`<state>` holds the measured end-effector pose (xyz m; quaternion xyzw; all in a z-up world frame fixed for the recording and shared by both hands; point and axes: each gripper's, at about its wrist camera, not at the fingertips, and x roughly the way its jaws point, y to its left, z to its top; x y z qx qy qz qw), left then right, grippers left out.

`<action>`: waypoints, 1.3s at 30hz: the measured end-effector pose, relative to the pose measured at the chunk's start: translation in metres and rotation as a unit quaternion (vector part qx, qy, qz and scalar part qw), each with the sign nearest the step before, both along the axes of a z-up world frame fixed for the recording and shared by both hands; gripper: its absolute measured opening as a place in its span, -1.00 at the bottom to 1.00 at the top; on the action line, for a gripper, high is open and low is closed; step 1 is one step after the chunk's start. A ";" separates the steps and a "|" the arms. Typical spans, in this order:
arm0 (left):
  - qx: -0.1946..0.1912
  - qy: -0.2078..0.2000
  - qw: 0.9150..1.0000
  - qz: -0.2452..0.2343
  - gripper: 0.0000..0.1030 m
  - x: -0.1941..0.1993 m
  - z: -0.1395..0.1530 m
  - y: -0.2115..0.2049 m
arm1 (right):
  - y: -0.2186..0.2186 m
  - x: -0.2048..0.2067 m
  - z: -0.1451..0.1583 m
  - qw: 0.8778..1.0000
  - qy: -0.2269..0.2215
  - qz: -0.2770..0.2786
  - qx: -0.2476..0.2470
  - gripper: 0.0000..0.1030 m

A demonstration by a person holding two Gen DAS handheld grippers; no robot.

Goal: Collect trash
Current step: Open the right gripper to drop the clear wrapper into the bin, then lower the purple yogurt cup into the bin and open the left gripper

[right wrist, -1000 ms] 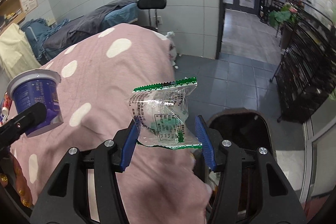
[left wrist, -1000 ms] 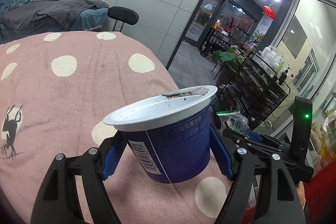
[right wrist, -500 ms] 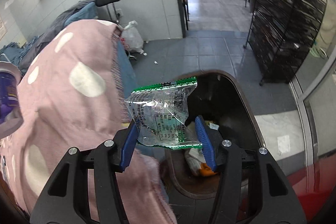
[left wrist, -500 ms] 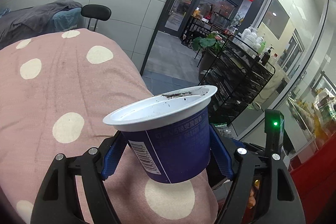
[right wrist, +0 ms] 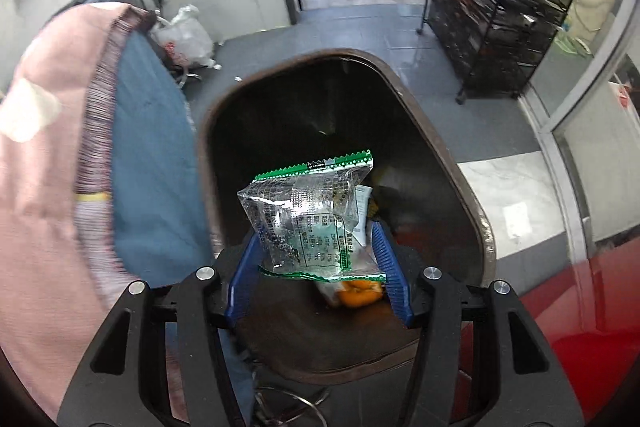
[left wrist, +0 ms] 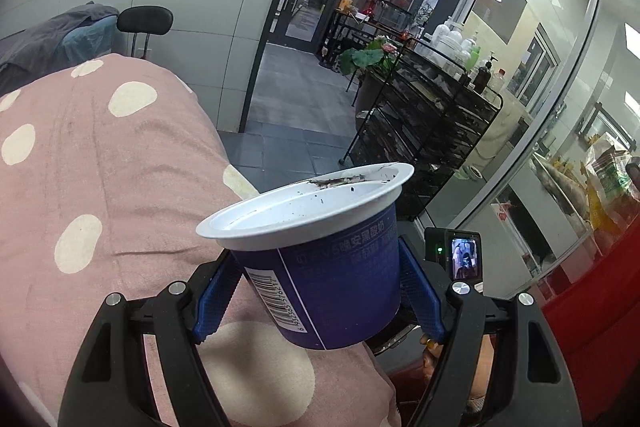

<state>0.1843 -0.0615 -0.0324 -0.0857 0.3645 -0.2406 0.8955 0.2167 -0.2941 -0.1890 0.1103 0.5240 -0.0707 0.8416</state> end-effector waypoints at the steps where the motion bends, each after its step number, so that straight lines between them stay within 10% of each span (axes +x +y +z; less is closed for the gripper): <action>1: 0.000 0.001 1.000 -0.003 0.43 -0.001 -0.001 -0.002 | -0.002 0.000 -0.004 1.000 0.001 -0.004 -0.003 0.10; 7: 0.006 0.008 1.000 -0.019 0.43 0.001 -0.004 -0.016 | -0.013 -0.005 -0.018 1.000 0.013 -0.023 0.001 0.43; 39: 0.092 0.102 0.976 -0.168 0.44 0.031 -0.066 -0.143 | -0.081 -0.075 0.000 0.991 -0.008 -0.132 0.014 0.58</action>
